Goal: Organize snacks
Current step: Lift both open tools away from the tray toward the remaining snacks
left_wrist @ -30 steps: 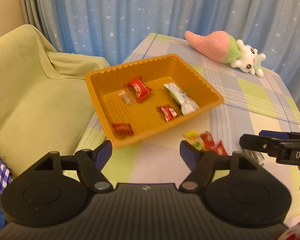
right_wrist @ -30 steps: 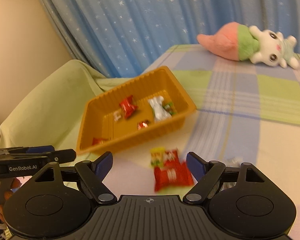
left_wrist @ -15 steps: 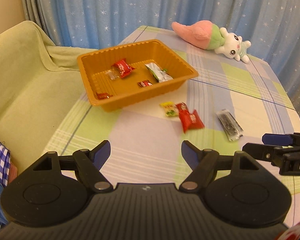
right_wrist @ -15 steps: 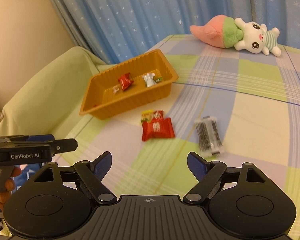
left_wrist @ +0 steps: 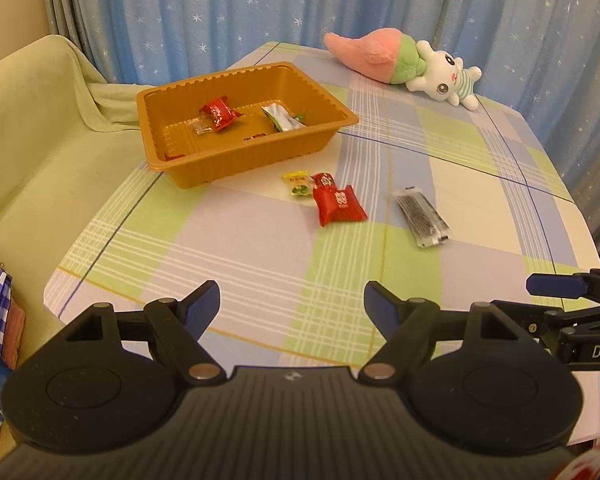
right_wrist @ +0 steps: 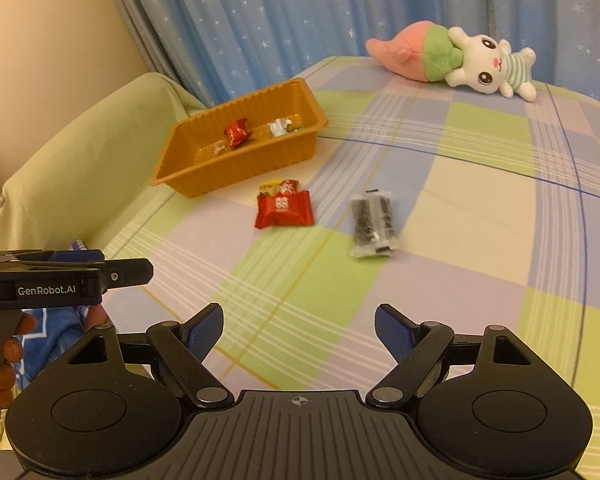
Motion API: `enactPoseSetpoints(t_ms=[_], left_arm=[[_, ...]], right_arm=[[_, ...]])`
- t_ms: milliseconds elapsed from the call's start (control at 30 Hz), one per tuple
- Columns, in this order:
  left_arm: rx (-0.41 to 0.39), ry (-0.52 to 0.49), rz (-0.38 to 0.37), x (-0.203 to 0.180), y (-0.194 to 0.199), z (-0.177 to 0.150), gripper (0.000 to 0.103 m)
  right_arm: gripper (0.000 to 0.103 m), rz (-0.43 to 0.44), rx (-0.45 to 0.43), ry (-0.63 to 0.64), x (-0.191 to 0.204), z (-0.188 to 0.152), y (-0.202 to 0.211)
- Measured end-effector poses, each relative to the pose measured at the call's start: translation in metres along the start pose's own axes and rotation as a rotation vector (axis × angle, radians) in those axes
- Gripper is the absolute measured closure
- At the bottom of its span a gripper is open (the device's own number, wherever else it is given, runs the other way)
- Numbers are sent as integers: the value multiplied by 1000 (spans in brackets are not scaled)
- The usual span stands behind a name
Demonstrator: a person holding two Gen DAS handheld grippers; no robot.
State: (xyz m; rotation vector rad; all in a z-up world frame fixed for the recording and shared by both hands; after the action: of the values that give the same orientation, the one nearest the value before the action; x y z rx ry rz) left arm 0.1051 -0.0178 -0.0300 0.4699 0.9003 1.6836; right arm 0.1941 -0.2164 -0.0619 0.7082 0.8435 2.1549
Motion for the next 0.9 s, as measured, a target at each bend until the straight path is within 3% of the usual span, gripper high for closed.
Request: enactPoseSetpoints(t_ms=[400,600,700,900], left_arm=[[12,-17,28,-11,5,-10,25],[15,-26,39,-11,3,-7,25],[20,-33,39,-10,-1,-5,25],[31,-41,30,-5,-12,2,25]], right_arm=[[20,-29,19,20,-10,-13,6],[20,-47,-45,49,-8,-10,11],[20,-51,-86,23,-12,-8,15],[20,-72,-30,-90,-31,-3,8]])
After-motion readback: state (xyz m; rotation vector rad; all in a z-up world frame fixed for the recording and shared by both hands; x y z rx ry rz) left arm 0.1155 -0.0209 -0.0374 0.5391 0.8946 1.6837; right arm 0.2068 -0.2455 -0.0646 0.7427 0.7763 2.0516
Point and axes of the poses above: each gripper's, at about its wrist camera, not at the fingertips, and y roughly against the way its jaws point, x to its left, z to its top, the point moved 3 cm from there along -y, roughly the way its jaws point, and after that the axes turned 6 degrees about -z, right-handed, at the moved point
